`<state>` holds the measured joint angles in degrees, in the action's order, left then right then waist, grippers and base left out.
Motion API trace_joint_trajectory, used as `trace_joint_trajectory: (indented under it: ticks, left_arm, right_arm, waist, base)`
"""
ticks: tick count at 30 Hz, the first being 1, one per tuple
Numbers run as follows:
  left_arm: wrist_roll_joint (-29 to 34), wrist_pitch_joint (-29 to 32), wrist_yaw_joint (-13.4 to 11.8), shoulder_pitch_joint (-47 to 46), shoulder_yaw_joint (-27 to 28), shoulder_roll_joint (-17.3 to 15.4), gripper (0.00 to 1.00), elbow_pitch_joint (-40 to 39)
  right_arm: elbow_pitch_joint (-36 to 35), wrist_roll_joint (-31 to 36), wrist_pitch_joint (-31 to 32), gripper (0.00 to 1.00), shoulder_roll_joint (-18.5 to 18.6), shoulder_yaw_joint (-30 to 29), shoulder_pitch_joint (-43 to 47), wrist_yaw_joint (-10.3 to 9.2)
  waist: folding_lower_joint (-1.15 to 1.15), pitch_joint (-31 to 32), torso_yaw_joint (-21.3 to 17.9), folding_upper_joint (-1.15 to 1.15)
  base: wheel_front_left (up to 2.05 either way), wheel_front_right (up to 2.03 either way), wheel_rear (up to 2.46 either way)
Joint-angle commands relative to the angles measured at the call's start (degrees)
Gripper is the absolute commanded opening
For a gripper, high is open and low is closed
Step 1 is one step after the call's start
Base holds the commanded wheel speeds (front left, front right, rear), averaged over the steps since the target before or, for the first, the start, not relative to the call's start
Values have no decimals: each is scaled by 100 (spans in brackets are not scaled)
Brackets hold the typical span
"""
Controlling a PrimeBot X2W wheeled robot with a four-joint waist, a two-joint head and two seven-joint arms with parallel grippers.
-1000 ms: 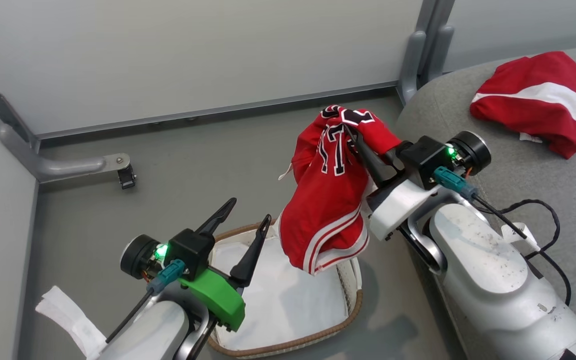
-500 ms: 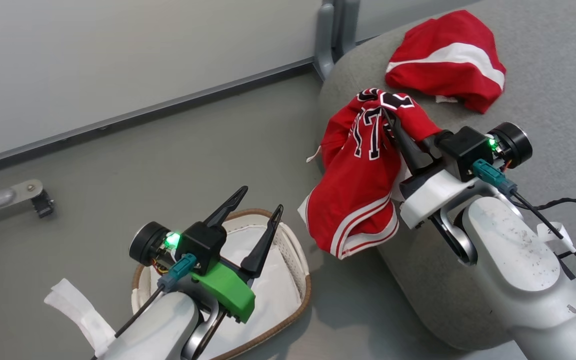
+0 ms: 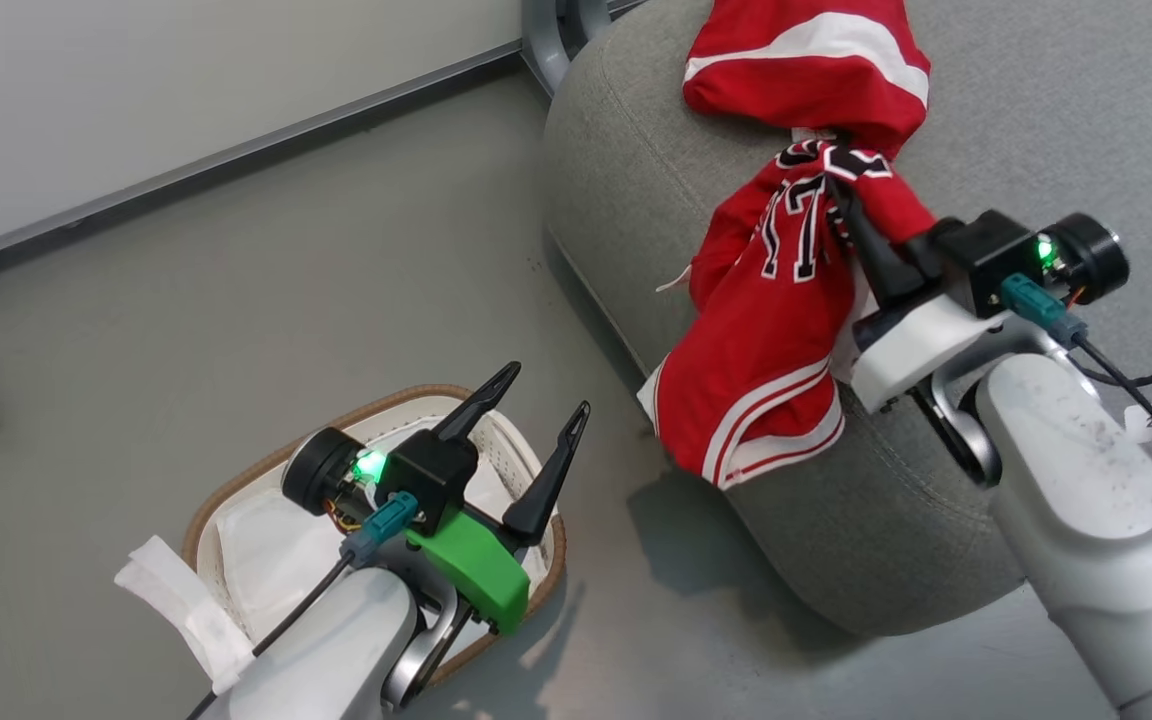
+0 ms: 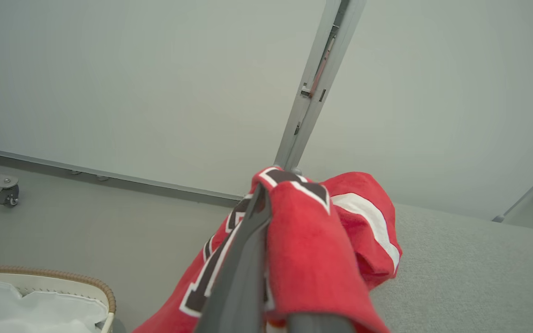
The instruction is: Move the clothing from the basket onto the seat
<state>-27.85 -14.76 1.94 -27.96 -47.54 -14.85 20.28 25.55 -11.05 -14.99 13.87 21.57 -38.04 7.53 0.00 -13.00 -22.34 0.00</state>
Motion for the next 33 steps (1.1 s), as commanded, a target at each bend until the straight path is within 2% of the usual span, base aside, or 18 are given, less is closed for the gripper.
trace_joint_trajectory:
  ticks: [1, 5, 8, 11, 16, 22, 28, 33]
  left_arm:
    - [44, -34, -17, -83, 24, -12, 100, 14]
    - [56, -45, -9, -113, 52, 17, 100, 19]
    - [98, -39, 15, -130, 57, 13, 100, 14]
    - [135, -44, 30, -168, 55, 36, 100, -6]
    - [232, -45, 44, -294, 49, 81, 100, -86]
    - [342, -45, 23, -459, 93, 135, 100, -247]
    - [476, -47, 15, -560, 134, 154, 100, -380]
    - [553, -47, 5, -608, 186, 86, 100, -421]
  right_arm:
    - [19, 21, -29, 0, 66, -28, -199, -8]
    - [164, -97, 17, 0, 328, -47, -742, -8]
    - [287, -93, 139, 0, 713, -103, -1399, -8]
    - [433, -236, 284, 0, 1019, -296, -1967, -8]
    - [764, -197, 582, 0, 1819, -708, -2861, -8]
    - [1195, -82, 810, 0, 2526, -1325, -3269, -8]
    - [1833, 45, 746, 0, 2632, -2094, -2726, -8]
    - [2356, 149, 503, 0, 2332, -2426, -2220, -8]
  waist:
    - [0, -119, 211, 0]
    - [0, -252, 543, 0]
    - [0, -374, 811, 0]
    - [0, -515, 1087, 0]
    - [0, -835, 1579, 0]
    - [0, -1283, 2039, 0]
    - [0, -1703, 2224, 0]
    - [0, -1929, 2170, 0]
  base:
    - [0, 0, 0]
    - [0, 0, 0]
    - [0, 0, 0]
    - [0, 0, 0]
    - [0, 0, 0]
    - [0, 0, 0]
    - [0, 0, 0]
    - [0, 0, 0]
